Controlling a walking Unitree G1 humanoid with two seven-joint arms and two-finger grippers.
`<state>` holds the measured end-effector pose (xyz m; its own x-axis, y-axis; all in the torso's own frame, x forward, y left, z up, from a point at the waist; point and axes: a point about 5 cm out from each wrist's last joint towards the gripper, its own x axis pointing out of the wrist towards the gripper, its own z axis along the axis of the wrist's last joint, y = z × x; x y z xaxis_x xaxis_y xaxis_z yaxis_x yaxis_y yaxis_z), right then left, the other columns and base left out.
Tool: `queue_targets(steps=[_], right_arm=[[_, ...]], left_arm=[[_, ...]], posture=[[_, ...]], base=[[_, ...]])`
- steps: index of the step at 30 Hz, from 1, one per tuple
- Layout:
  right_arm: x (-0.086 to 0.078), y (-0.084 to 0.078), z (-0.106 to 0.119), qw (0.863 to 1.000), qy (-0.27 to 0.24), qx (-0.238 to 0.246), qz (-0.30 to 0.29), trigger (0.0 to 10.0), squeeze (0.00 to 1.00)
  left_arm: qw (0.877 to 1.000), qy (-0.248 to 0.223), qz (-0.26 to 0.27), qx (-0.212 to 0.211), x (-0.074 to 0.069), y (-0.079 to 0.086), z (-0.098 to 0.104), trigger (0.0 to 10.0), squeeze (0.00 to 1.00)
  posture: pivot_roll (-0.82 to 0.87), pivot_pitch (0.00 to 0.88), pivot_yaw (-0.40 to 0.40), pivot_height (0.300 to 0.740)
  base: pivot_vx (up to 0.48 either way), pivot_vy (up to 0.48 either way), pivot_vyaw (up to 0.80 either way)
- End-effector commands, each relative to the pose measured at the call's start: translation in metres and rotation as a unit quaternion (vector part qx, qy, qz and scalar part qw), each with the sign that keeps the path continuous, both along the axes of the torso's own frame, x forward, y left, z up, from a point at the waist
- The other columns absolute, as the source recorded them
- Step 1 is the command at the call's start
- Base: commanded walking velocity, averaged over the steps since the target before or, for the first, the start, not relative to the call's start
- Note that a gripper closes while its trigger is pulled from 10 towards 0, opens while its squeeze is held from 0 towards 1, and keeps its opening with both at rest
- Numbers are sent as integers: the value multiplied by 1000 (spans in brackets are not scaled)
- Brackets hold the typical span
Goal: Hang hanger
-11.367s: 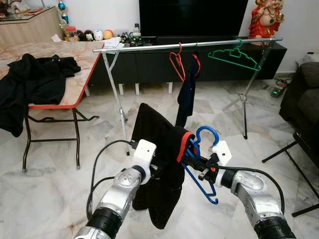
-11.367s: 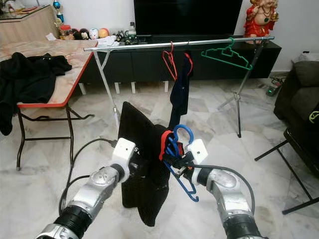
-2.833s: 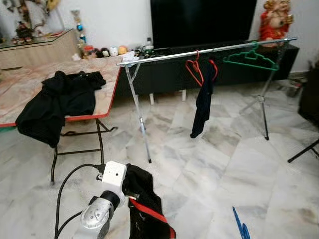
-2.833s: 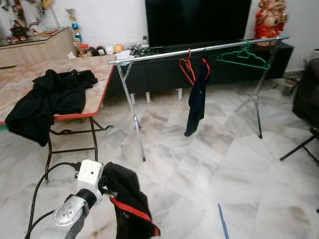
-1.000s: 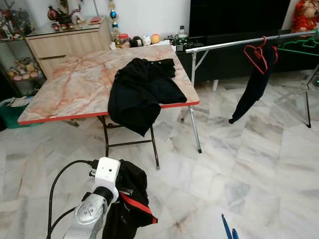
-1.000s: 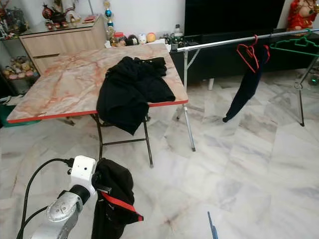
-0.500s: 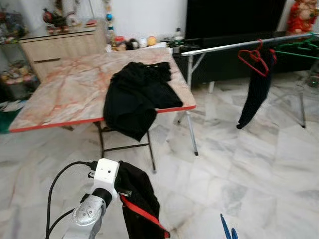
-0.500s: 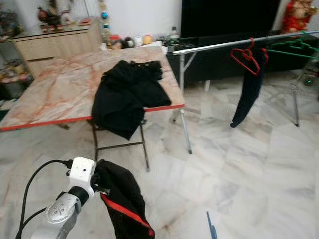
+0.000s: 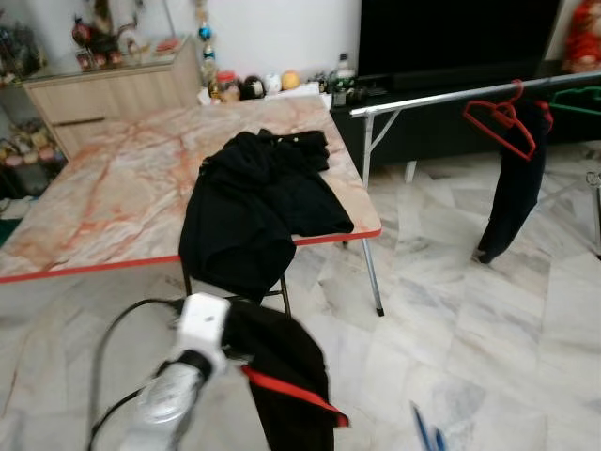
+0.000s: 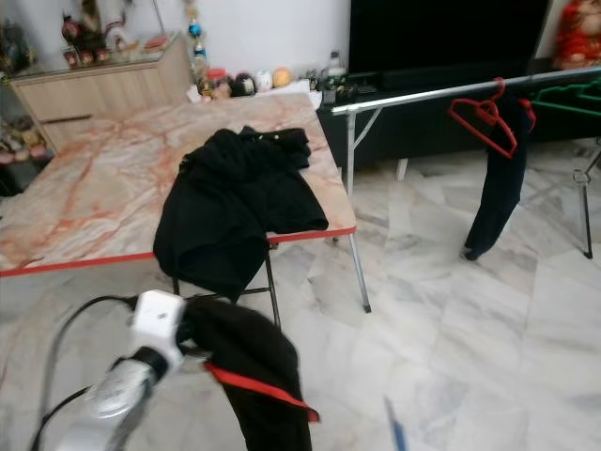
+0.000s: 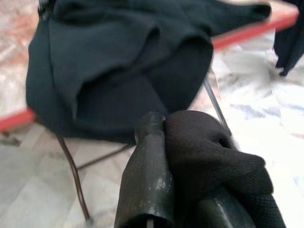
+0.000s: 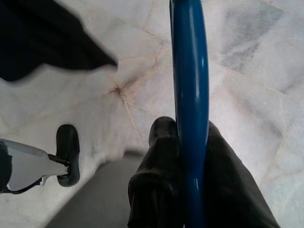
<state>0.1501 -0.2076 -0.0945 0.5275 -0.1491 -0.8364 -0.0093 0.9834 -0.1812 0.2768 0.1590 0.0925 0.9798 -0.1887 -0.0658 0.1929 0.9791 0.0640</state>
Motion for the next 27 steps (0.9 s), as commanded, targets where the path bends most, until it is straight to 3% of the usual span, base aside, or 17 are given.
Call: queue_targets(steps=[1,4,13,15,18,21,24,25,27], right_arm=[[-9,-7,-2,1000,14,-5,-5,10000,0],[-9,-6,-2,1000,15,-4,-3,10000,0],[-6,-2,-2,1000,14,-1,0,10000,0],[-4,0,-2,1000,13,1,1,10000,0],[-3,0,-2,1000,12,2,4,10000,0],[-1,2,-1,1000,11,3,6,10000,0],[-1,2,-1,1000,11,3,6,10000,0],[0,3,-1,1000,11,3,8,10000,0],[0,3,-1,1000,11,3,10,10000,0]], left_arm=[[1000,-19,-3,-11,2,-3,9,10000,0],[999,-37,10,-31,8,-1,22,10000,0],[983,-177,-26,-33,58,-15,111,10000,0],[969,-241,-37,-45,82,-27,160,10000,0],[961,-264,-48,-60,92,-37,183,10000,0],[949,-299,-91,-52,105,-65,219,10000,0],[945,-307,-100,-56,106,-71,228,10000,0],[939,-322,-109,-52,110,-81,247,10000,0],[937,-330,-107,-41,116,-89,264,10000,0]], posture=[[-33,12,107,740],[-30,13,102,740],[1,4,98,740],[11,0,97,740],[22,0,96,740],[23,0,101,740],[23,0,101,740],[23,0,105,740],[27,0,107,740]], base=[[412,0,0],[416,0,0],[417,0,0],[420,0,0],[419,0,0],[420,0,0],[420,0,0],[480,0,0],[480,0,0]])
